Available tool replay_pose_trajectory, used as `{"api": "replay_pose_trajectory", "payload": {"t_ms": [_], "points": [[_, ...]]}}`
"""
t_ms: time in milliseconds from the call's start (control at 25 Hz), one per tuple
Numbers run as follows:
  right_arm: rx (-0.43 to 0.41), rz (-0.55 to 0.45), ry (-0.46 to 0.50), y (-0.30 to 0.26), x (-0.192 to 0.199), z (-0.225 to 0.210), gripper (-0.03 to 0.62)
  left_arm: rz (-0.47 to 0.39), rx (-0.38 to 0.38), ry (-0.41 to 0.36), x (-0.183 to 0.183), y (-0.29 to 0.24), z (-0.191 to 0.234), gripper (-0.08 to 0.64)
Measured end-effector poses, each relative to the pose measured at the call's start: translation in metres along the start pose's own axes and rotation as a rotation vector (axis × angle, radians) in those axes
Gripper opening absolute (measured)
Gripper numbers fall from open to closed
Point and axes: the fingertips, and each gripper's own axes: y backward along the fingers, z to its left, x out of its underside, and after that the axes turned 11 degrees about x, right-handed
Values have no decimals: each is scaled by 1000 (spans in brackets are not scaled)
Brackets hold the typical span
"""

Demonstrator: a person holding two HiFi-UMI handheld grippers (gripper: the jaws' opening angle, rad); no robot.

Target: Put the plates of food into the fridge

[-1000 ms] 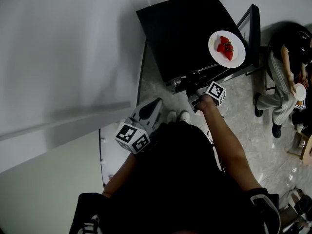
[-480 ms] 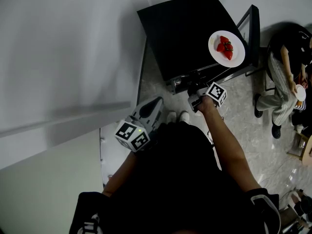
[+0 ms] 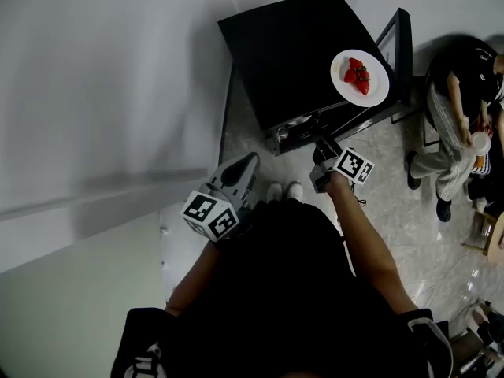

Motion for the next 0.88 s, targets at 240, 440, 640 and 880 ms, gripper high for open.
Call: {"api": "replay_pose_trajectory", "payload": {"t_ms": [240, 440, 640, 880], "points": [[-30, -10, 194, 24, -1, 31, 107, 20, 35, 3, 3, -4, -1, 23], [-63, -39, 335, 46, -6, 60, 107, 35, 52, -11, 4, -10, -5, 23], [-90, -43, 439, 68, -3, 82, 107, 53, 81, -12, 5, -12, -8, 23], [-152, -73, 596, 96, 2, 118, 107, 63, 95, -18, 6, -13, -9, 23]]}}
